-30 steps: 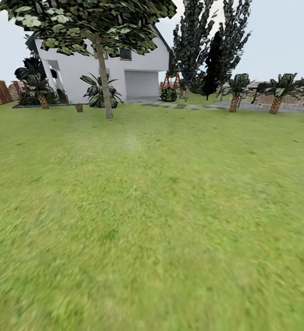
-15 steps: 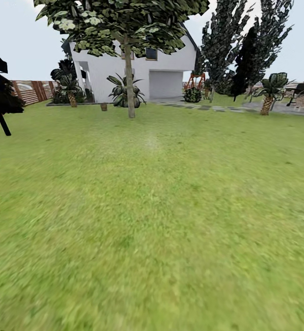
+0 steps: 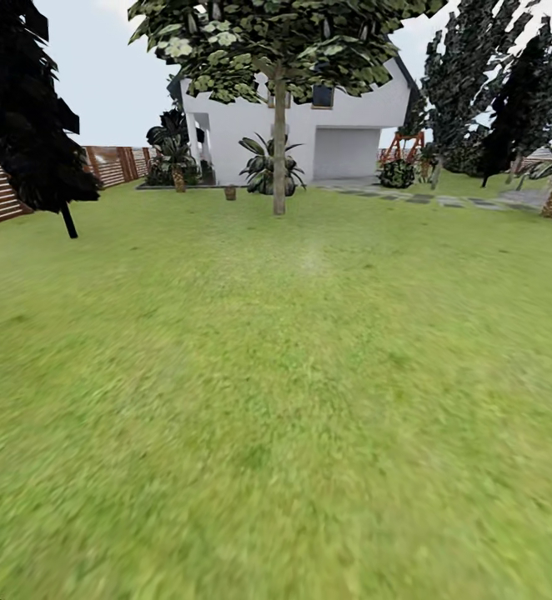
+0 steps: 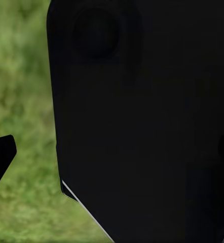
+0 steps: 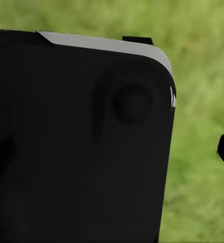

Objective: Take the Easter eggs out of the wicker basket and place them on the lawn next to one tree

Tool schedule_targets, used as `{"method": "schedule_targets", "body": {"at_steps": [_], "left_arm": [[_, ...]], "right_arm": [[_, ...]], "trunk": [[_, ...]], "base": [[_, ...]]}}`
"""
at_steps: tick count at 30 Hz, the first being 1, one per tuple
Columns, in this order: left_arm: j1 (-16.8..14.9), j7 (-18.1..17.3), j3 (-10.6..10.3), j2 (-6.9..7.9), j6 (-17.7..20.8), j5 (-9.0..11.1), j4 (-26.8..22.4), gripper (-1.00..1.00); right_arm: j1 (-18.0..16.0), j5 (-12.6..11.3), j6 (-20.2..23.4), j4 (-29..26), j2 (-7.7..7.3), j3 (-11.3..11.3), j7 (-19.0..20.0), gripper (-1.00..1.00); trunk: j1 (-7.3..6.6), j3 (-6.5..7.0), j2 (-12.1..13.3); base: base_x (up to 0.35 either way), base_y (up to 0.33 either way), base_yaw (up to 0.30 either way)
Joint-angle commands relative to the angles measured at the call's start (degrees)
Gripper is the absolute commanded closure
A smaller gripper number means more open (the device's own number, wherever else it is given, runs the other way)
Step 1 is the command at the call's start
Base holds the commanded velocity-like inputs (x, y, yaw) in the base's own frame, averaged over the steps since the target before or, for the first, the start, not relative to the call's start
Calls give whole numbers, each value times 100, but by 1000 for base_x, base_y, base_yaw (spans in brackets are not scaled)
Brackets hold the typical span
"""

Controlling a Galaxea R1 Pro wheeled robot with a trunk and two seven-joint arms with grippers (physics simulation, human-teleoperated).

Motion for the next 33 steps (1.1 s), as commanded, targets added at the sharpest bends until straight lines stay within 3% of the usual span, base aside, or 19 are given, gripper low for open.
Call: {"method": "schedule_targets", "body": {"at_steps": [1,16,33], "left_arm": [[4,-5,4,0,-2,8,-11,-100],[3,-5,4,0,-2,8,-11,-100],[3,-5,4,0,-2,9,-11,-100]], "right_arm": [[-3,31,-17,6,-2,-3,4,-100],[-3,14,-17,4,-26,-3,4,-100],[-3,40,-17,7,-25,-3,8,-100]], "trunk": [[4,-4,-2],[4,-68,-2],[4,-77,-2]], "base": [[340,0,292],[340,0,214],[340,0,12]]}}
